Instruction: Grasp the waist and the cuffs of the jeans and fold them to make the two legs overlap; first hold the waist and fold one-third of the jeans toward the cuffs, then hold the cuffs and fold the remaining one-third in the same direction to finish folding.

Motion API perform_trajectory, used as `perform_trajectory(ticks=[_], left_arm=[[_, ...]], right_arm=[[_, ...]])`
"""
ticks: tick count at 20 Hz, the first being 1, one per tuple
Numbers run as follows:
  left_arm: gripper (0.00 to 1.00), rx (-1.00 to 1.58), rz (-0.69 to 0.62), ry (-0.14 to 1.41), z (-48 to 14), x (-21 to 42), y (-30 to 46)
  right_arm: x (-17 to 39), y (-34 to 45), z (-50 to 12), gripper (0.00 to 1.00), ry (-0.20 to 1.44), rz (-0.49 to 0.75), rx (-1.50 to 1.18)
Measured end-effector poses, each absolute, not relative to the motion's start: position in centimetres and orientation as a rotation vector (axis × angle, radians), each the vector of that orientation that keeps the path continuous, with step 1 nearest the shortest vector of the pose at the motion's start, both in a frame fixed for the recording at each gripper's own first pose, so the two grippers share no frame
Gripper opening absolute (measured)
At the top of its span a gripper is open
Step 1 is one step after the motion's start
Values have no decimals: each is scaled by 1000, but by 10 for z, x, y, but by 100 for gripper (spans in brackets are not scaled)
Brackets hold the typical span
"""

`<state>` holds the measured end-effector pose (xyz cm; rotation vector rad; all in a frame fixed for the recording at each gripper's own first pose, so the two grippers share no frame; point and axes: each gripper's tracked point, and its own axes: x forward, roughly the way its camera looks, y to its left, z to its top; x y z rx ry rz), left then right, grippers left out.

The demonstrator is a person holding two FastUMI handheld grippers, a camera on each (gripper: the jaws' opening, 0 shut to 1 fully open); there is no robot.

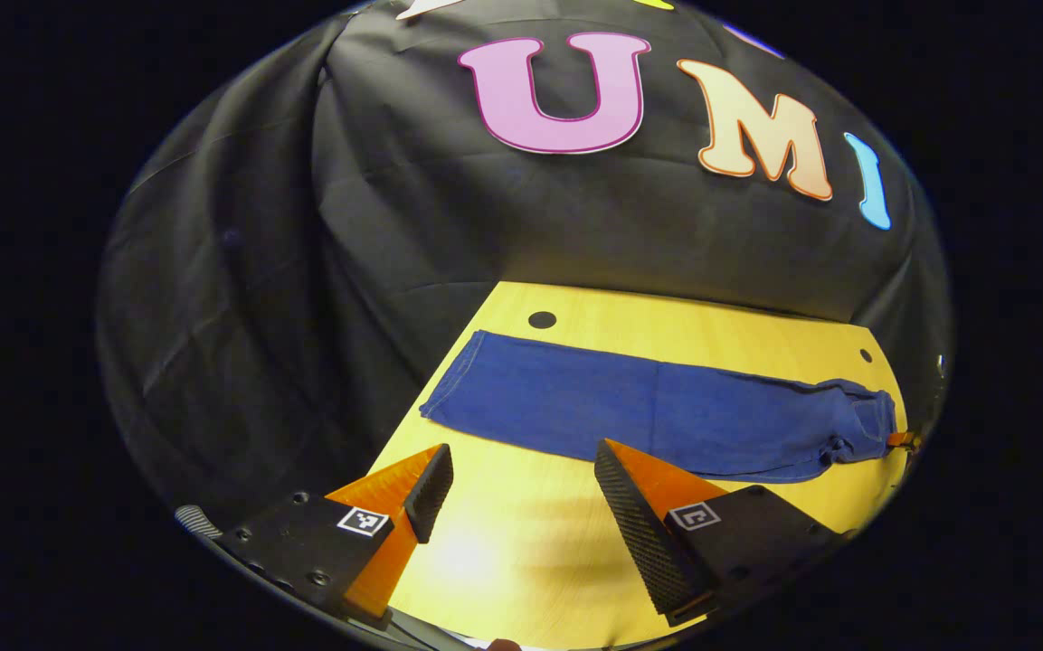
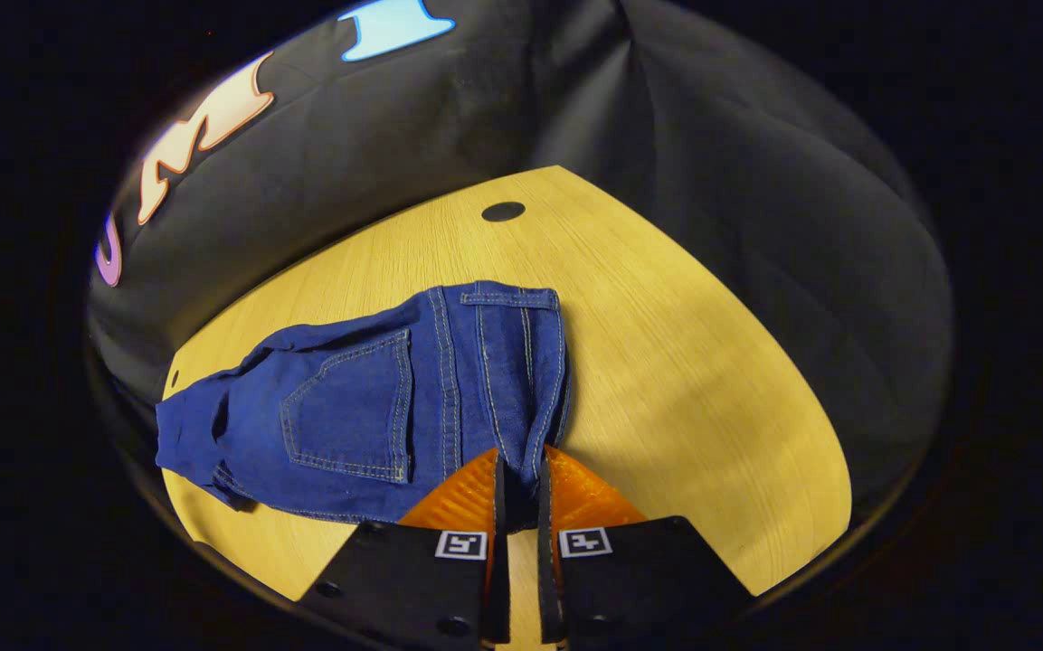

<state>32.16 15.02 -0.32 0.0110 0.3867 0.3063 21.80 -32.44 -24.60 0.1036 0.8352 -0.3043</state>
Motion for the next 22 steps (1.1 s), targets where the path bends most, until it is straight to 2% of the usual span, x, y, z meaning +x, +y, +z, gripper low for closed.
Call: perform_trajectory(ticks=[1, 2, 6, 15, 17, 18, 19, 20, 22], left_arm=[[96, 11, 291, 380, -4, 321, 149], [96, 14, 276, 371, -2, 322, 149], [96, 48, 205, 365, -2, 319, 143], [96, 58, -93, 341, -1, 356, 138], [98, 77, -167, 359, -7, 362, 144], [98, 83, -193, 365, -8, 365, 148], [98, 91, -213, 368, -9, 368, 153], [98, 96, -229, 368, -9, 370, 159], [98, 101, -251, 359, -8, 378, 168]], right_arm=[[220, -324, -241, 15, 808, -317, 72], [219, -322, -234, 8, 789, -326, 48], [215, -315, -210, 6, 724, -361, 8], [209, -281, -147, 8, 561, -436, -69], [209, -267, -134, 5, 522, -431, -81], [203, -263, -128, 7, 507, -425, -88], [201, -256, -125, 5, 496, -413, -94], [195, -249, -120, 8, 487, -399, -102], [186, -239, -118, 8, 475, -361, -126]])
